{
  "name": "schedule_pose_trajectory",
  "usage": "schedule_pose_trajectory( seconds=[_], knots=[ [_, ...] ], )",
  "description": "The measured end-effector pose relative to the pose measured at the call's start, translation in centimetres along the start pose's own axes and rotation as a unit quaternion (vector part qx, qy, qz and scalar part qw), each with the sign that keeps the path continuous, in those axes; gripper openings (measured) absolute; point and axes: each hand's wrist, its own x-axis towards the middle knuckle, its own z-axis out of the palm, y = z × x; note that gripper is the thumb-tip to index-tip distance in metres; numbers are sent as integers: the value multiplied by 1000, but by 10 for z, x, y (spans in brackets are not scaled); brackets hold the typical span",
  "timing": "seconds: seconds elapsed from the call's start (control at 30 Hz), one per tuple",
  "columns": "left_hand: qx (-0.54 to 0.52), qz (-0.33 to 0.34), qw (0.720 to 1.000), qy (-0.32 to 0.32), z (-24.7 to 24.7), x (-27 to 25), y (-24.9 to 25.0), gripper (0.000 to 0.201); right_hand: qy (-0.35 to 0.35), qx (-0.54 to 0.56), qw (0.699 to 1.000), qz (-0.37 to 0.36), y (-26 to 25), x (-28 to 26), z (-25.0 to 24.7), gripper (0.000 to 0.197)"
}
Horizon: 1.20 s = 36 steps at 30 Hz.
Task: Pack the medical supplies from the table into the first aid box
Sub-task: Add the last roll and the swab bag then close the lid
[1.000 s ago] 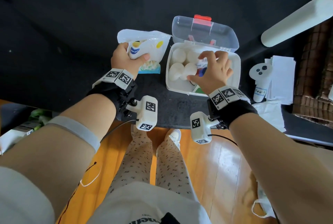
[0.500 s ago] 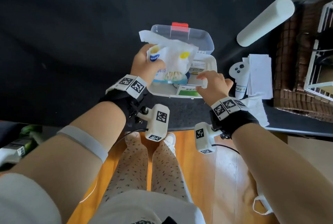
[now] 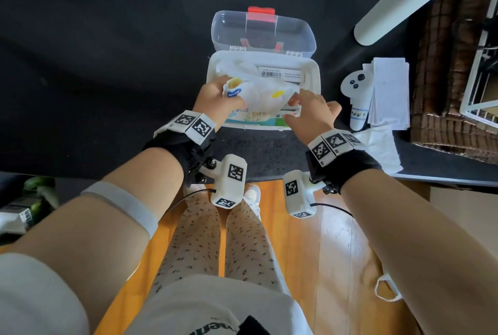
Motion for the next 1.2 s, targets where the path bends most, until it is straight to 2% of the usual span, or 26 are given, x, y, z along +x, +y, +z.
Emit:
schedule_pose_trajectory(
  seconds=[0.07, 0.17, 0.23, 0.37, 0.5, 0.57, 0.67, 0.77, 0.87, 0.97, 1.03, 1.1, 1.13, 1.2],
  knots=[
    [21, 7, 1000, -15, -1, -2, -4, 27, -18, -30, 999, 5, 1, 3, 3, 23],
    [7, 10, 1000, -13, -4, -3, -6, 43, -36, -47, 998, 21, 1, 7, 9, 27],
    [26, 14, 999, -18, -6, -4, -6, 41, -37, -49, 998, 25, -2, 6, 8, 30],
    [95, 1, 995, -36, -7, 0, -10, 37, -8, 38, 999, 3, -9, -3, -1, 42],
    [179, 13, 984, 11, -5, 5, -11, 40, -36, 106, 992, -50, -9, -9, -9, 61],
    [159, 29, 987, 22, -6, 4, -9, 41, -28, 104, 992, -67, -7, -10, -10, 55],
    [120, 66, 991, 4, -14, 1, -4, 40, 18, 90, 992, -86, -9, -9, -13, 28],
    [150, 83, 985, 2, -23, 5, -7, 33, 16, 97, 993, -66, -13, -4, -10, 16],
    [190, 95, 977, 16, -27, 7, -8, 24, 0, 28, 997, -68, -15, 4, 5, 6],
    [268, 124, 955, 21, -27, 7, -8, 24, -18, -13, 999, -39, -14, 10, 19, 28],
    [293, 133, 947, 26, -27, 7, -9, 25, -10, -6, 999, -30, -17, 10, 18, 25],
    [291, 134, 947, 31, -27, 7, -11, 23, 3, 2, 999, -46, -17, 8, 15, 7],
    [287, 134, 948, 31, -28, 7, -11, 22, -1, 16, 998, -59, -17, 6, 12, 6],
    [281, 131, 950, 27, -28, 8, -10, 20, -8, 77, 993, -87, -17, 2, 8, 21]
  ],
)
